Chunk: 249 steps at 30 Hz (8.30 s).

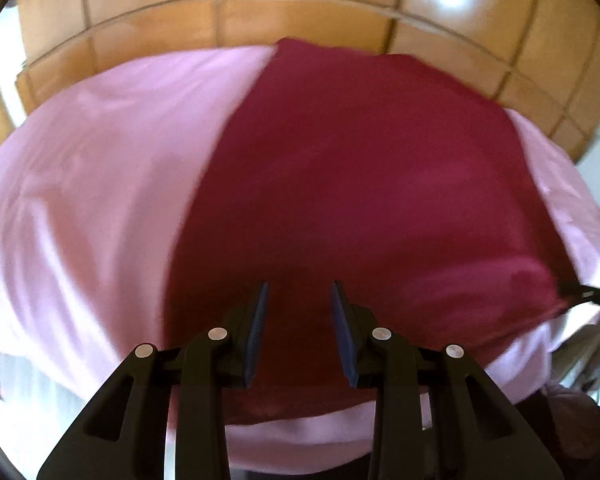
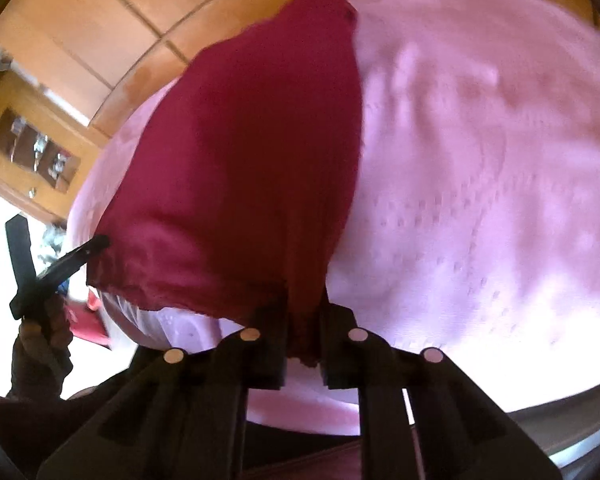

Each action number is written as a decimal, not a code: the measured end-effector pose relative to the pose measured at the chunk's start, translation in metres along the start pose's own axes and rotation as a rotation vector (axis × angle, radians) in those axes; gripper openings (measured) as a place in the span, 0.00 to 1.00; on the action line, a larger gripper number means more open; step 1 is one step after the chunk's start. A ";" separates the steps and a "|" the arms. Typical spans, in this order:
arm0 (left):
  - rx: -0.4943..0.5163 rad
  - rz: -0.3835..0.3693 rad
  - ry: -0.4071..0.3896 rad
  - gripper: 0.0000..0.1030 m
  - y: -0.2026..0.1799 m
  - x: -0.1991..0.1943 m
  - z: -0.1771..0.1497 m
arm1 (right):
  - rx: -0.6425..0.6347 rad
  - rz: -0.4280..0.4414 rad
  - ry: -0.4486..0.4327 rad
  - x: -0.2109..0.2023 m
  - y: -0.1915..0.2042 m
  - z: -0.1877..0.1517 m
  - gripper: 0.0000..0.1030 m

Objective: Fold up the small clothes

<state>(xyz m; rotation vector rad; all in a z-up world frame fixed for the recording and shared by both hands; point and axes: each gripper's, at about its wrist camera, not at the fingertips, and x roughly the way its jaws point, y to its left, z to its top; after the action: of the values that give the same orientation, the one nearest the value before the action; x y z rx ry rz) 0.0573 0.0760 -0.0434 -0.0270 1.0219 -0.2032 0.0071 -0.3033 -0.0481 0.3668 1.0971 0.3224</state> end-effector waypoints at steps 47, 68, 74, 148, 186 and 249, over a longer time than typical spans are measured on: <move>0.171 -0.562 0.068 0.69 -0.200 0.107 0.189 | -0.211 0.186 -0.083 0.080 0.041 0.050 0.32; 0.001 -0.467 -0.003 0.06 -0.084 0.102 0.143 | -0.010 -0.098 -0.126 0.110 -0.041 0.123 0.20; -0.003 -0.518 -0.015 0.06 -0.090 0.094 0.144 | -0.039 -0.158 -0.193 0.063 -0.041 0.113 0.07; 0.111 -0.567 0.119 0.56 -0.079 0.055 0.004 | 0.004 -0.039 0.098 -0.030 -0.122 -0.050 0.06; -0.355 -0.324 -0.064 0.56 0.077 0.131 0.174 | -0.116 -0.235 -0.233 0.113 -0.080 0.065 0.78; -0.852 -0.945 0.096 0.58 0.026 0.162 0.152 | 0.055 -0.022 -0.331 0.103 -0.097 0.069 0.76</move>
<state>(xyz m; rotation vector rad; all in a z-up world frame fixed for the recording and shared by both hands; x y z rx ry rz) 0.2723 0.0610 -0.1033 -1.2986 1.0637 -0.6121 0.1200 -0.3552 -0.1448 0.4391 0.7858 0.2027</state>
